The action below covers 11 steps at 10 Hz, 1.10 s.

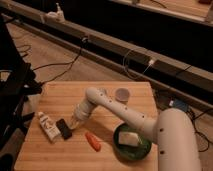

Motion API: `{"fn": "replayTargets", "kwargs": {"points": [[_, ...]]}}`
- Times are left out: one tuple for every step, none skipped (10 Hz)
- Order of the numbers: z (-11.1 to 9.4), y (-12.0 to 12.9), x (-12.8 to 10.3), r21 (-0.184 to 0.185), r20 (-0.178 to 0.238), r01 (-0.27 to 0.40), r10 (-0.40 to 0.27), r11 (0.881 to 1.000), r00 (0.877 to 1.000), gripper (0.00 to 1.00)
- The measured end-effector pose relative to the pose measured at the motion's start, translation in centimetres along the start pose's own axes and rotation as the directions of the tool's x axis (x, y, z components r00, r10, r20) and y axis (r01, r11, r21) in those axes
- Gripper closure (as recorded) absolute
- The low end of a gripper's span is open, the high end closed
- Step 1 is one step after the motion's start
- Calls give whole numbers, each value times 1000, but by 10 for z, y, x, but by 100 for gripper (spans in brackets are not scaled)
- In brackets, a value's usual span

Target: Push the eraser across the table

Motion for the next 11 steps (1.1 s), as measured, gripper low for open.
{"fn": "replayTargets", "kwargs": {"points": [[3, 0, -6, -4, 16, 8, -8, 1000, 1000, 100], [6, -2, -16, -2, 37, 21, -21, 1000, 999, 100], [10, -3, -30, -2, 63, 42, -42, 999, 997, 100], [14, -2, -39, -7, 81, 59, -59, 998, 995, 100], [19, 0, -47, -14, 95, 73, -71, 997, 993, 100], [24, 3, -58, -21, 118, 89, -86, 996, 989, 100], [26, 6, -69, -24, 140, 103, -99, 994, 985, 100], [27, 7, -79, -23, 161, 116, -111, 993, 981, 100], [30, 11, -94, -27, 187, 134, -127, 991, 974, 100], [33, 16, -108, -31, 215, 152, -142, 988, 966, 100], [36, 21, -117, -37, 234, 165, -152, 986, 960, 100]]}}
